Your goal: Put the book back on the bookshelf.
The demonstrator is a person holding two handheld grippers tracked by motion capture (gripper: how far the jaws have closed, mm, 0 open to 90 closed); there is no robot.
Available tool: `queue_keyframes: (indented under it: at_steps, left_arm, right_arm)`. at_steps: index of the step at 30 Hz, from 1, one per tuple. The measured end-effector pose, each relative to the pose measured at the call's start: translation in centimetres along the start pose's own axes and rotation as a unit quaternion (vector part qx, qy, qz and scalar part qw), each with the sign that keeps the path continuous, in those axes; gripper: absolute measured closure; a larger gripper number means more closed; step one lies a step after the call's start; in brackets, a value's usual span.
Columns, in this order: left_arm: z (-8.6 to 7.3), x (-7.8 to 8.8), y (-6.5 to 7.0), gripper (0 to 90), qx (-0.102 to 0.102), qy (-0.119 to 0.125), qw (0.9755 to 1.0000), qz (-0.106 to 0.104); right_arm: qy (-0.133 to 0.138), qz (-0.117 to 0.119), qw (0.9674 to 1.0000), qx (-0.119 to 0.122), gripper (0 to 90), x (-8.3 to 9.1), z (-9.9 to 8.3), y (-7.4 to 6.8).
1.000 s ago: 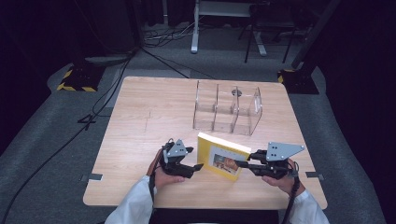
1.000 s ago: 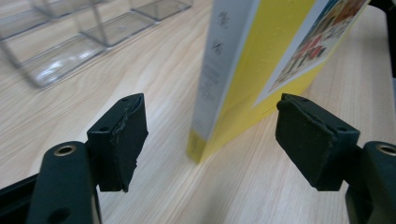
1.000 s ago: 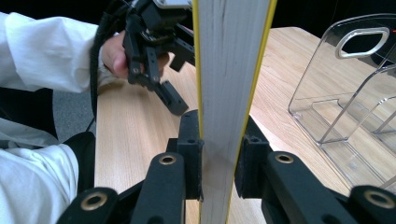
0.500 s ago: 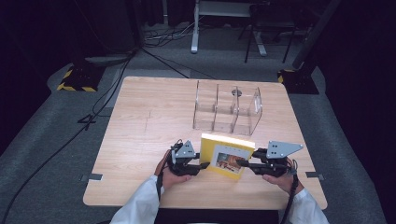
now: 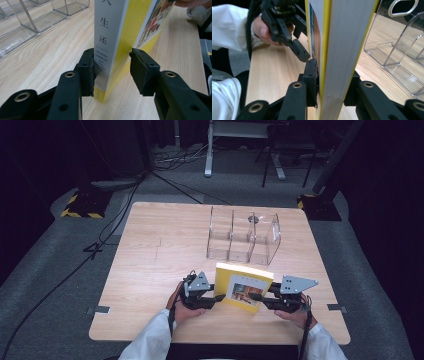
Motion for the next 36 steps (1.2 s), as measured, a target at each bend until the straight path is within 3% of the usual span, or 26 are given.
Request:
queue_keyframes:
  at_steps: [9,16,18,23,27,36]
  left_arm:
    - [0.0,-0.1,0.0,55.7,-0.001,0.001,1.0000,0.000]
    - [0.0,-0.3,-0.1,51.5,0.001,-0.001,1.0000,-0.001]
    - [-0.2,-0.6,-0.2,44.5,-0.008,-0.014,0.9998,0.014]
    - [-1.0,0.1,-1.0,31.7,0.000,-0.029,0.9990,0.034]
    - [-1.6,1.2,-1.7,25.2,0.012,-0.028,0.9980,0.055]
    - [-3.9,3.6,-3.1,18.5,0.026,-0.063,0.9930,0.097]
  right_arm:
    - [0.000,-0.015,0.9999,0.007,72.0,-0.6,-0.5,-0.1]
    - [0.004,-0.010,0.9999,0.007,75.9,-0.7,-0.5,-0.4]
    - [0.005,-0.011,0.9999,0.004,76.1,-0.7,-0.5,-0.4]
    - [0.005,-0.017,0.9998,0.004,76.3,-0.7,-0.4,-0.4]
    - [0.005,-0.022,0.9997,0.004,76.3,-0.7,-0.4,-0.4]
    - [0.008,-0.047,0.9988,-0.007,76.4,0.1,-0.4,0.5]
Point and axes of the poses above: each handheld gripper's, and its own axes: x roughly backward along the jaws, z roughly out of its top, y roughly to its right, the point moved 6 cm from there along -x, roughly forward along the jaws, and after that the axes turned 3 degrees about -y, right-handed, at the moved point
